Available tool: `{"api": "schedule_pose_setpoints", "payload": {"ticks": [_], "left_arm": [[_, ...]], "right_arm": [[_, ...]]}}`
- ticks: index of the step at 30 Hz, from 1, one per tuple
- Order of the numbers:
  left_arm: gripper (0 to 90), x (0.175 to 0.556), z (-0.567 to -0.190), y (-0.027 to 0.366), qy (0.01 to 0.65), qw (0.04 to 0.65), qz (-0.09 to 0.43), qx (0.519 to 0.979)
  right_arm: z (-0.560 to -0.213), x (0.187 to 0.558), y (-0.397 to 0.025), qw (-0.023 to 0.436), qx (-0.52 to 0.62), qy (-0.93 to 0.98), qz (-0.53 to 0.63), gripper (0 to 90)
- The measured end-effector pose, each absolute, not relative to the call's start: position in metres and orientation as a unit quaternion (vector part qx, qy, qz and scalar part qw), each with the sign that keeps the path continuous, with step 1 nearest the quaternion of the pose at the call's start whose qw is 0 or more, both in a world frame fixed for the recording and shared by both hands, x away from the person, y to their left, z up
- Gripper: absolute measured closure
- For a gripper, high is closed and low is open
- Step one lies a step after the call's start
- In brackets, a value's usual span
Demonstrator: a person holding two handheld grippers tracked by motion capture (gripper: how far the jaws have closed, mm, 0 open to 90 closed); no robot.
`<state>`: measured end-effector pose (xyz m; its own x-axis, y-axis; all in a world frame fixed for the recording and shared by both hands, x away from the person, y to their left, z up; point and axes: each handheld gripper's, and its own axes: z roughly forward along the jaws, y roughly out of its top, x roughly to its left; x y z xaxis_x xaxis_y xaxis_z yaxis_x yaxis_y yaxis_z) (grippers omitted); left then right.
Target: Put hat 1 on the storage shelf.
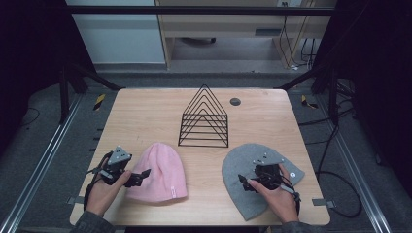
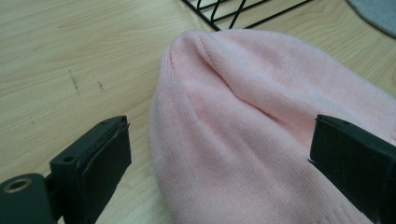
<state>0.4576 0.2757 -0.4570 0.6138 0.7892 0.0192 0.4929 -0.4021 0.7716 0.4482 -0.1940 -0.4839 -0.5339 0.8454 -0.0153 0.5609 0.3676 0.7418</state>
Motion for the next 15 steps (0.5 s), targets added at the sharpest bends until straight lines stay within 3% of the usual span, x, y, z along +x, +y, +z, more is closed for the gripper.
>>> {"api": "schedule_pose_setpoints", "payload": {"ticks": [10, 15], "left_arm": [[11.5, 0.491, -0.457, 0.278, 0.411, 0.355, 0.185, 0.819], [14.6, 0.52, -0.437, 0.277, 0.404, 0.347, 0.163, 0.83]], "right_arm": [[-0.479, 0.447, -0.201, 0.222, 0.448, 0.794, 0.347, 23.1], [-0.478, 0.446, -0.197, 0.222, 0.443, 0.797, 0.345, 24.0]]}}
